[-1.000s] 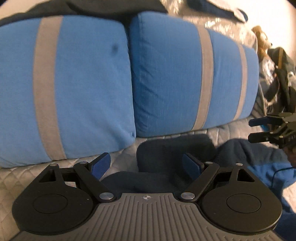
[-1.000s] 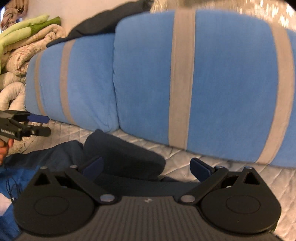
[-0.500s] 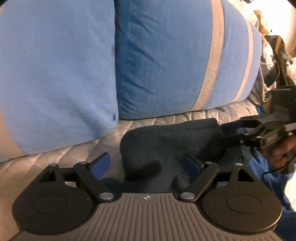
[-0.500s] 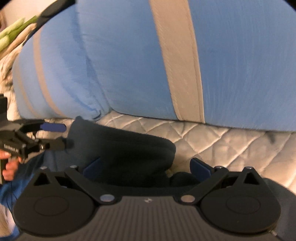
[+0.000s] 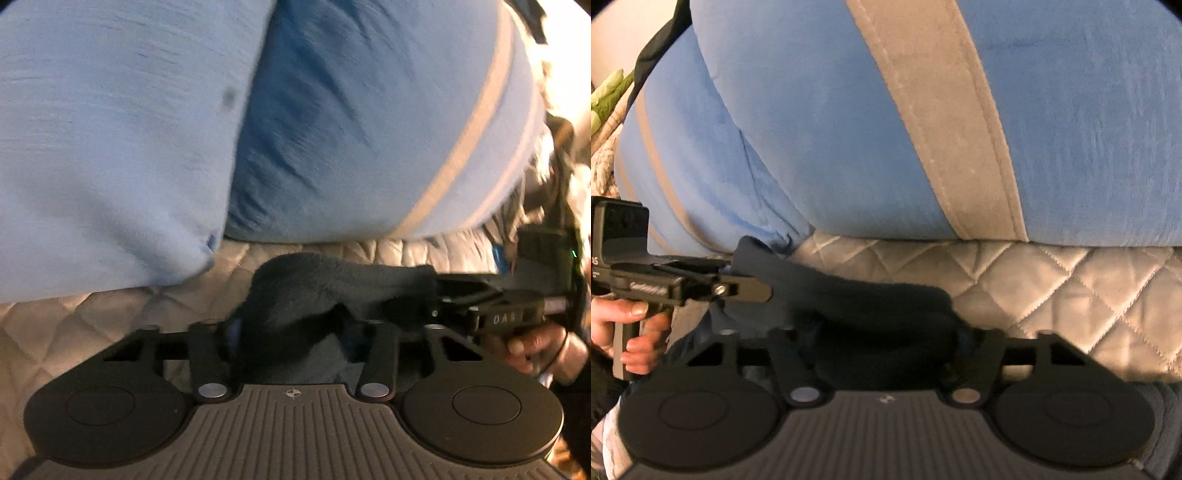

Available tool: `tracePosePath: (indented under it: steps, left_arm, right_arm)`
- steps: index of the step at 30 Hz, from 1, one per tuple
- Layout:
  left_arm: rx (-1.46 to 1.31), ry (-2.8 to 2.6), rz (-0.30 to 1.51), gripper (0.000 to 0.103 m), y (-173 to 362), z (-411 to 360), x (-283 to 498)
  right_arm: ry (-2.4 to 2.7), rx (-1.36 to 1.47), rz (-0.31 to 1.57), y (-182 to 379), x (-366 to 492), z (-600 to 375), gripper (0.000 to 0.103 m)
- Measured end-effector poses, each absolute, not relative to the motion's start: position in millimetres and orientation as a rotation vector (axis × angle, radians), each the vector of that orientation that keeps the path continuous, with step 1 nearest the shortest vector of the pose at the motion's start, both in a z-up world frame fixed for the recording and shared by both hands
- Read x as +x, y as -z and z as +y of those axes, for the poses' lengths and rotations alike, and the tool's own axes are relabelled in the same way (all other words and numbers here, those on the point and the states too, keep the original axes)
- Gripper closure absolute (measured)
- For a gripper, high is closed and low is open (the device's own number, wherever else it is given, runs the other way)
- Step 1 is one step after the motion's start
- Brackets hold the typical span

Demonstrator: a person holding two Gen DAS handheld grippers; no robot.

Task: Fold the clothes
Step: 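Close both grippers on the edges of the dark grey hood, then lift the hood with both grippers, opening it to show the red label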

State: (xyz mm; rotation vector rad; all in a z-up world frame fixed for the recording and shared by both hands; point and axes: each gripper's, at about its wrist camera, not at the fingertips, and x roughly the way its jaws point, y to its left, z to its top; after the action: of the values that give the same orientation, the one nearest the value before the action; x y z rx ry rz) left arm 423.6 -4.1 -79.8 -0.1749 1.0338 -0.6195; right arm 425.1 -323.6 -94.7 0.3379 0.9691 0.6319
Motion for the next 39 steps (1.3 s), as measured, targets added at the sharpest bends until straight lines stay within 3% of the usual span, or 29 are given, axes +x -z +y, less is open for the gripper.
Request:
tracePosePath:
  steps: [2,5,18,26,30,33,39]
  left_arm:
    - [-0.180,0.586,0.991,0.079,75,-4,417]
    - [-0.146,0.552,0.889,0.086,65,-6,398]
    - [0.348,0.460,0.454,0.085,65,-51,282]
    - [0.503,0.462,0.431,0.076,73,-45,218]
    - [0.536,0.489,0.516,0.051,74,-31,187]
    - [0.526,0.524,0.561,0.042,68,-13,169]
    - [0.277,0.484,0.609,0.040,26,20,173]
  right_arm:
    - [-0.641,0.331,0.940,87,424,-322,0.074]
    - [-0.641,0.230,0.852,66,416,-309,0.080]
    - [-0.610,-0.314,0.514,38,332,-260,0.081]
    - [-0.619,-0.479,0.414,46,260,-264,0.079]
    - [-0.644,-0.574,0.372,60,222,-258,0.081]
    - [-0.673,-0.644,0.341,66,198,-257,0.081]
    - [-0.726,-0.823,0.280,84,159,-250,0.081]
